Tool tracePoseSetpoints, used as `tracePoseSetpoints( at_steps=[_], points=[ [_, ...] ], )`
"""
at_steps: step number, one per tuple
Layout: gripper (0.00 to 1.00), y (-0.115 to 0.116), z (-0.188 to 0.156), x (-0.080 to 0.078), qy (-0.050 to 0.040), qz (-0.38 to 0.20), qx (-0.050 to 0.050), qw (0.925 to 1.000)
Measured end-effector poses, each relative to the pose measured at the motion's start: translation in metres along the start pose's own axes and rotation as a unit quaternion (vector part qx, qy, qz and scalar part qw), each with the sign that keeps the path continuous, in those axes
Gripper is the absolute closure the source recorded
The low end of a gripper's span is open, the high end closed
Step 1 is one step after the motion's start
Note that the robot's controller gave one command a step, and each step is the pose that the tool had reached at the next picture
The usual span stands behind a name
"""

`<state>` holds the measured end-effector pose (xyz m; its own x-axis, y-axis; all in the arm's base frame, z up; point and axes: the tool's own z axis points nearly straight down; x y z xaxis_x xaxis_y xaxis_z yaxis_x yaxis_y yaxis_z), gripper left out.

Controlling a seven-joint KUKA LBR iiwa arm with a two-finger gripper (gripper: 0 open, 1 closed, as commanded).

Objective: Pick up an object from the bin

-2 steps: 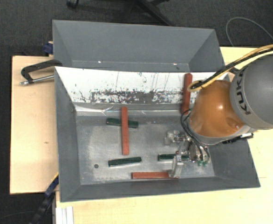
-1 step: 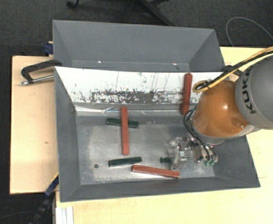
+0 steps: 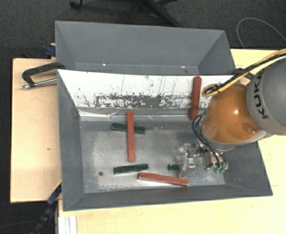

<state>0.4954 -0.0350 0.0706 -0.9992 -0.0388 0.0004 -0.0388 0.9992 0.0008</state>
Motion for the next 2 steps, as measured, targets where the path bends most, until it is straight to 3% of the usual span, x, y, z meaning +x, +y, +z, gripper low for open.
tracePoseSetpoints(
  at_steps=[2],
  points=[
    [1.00, 0.001, -0.022, 0.003, 0.0033, 0.000, -0.001, 1.0000]
  ],
)
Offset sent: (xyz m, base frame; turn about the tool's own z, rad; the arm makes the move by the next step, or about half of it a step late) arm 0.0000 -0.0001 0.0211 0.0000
